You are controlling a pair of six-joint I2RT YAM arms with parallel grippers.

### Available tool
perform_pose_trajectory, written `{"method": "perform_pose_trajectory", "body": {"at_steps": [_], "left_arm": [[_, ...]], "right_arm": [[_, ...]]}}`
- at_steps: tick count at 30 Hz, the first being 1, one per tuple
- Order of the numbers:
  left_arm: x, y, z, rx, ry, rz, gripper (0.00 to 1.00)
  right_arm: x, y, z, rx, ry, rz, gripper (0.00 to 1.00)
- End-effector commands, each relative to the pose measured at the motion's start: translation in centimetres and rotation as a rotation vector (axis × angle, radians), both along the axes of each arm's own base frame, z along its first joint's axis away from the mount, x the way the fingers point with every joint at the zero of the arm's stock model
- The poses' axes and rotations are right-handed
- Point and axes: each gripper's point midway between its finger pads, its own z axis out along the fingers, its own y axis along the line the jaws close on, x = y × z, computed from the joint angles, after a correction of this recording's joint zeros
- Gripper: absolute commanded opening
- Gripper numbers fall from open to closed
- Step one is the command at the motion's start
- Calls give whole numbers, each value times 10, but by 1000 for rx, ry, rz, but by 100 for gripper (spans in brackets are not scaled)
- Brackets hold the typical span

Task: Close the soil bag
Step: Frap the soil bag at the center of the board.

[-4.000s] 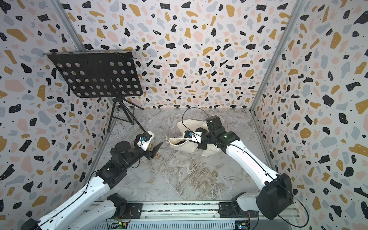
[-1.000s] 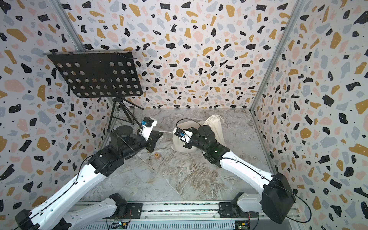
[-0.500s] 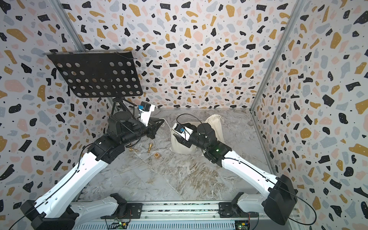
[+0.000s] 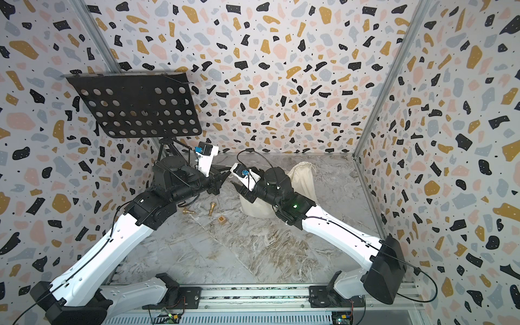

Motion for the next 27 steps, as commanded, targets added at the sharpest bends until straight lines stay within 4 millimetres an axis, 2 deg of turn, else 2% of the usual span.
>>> {"method": "perform_pose_trajectory", "body": {"at_steps": [1,4,6,9,11,13,15,17,19,21,24,27], "left_arm": [[-10,2,62,-119,-166,-17,0],[-13,20,71,-123,-198,63,0],[-19,42,83,-134,-245,135,0],[-30,69,106,-148,-297,209,0],[-37,81,122,-166,-328,229,0],[-39,89,134,-174,-347,249,0],[-37,96,142,-174,-351,273,0],[-34,102,150,-183,-356,290,0],[-32,106,159,-196,-362,295,0],[-32,111,172,-206,-372,301,0],[-32,115,185,-205,-379,303,0],[-38,112,190,-219,-379,275,0]], "right_arm": [[9,-3,17,33,13,-65,38],[21,-13,0,-54,21,-152,24],[30,-32,-19,-152,11,-242,18],[50,-77,-52,-289,-8,-414,15],[63,-113,-83,-394,40,-504,15],[78,-147,-104,-465,74,-598,16],[90,-177,-118,-506,95,-677,17],[100,-198,-126,-519,118,-727,20],[108,-211,-128,-521,134,-749,22],[115,-211,-119,-522,124,-738,22],[120,-197,-88,-478,83,-687,21],[119,-176,-57,-391,56,-585,20]]}}
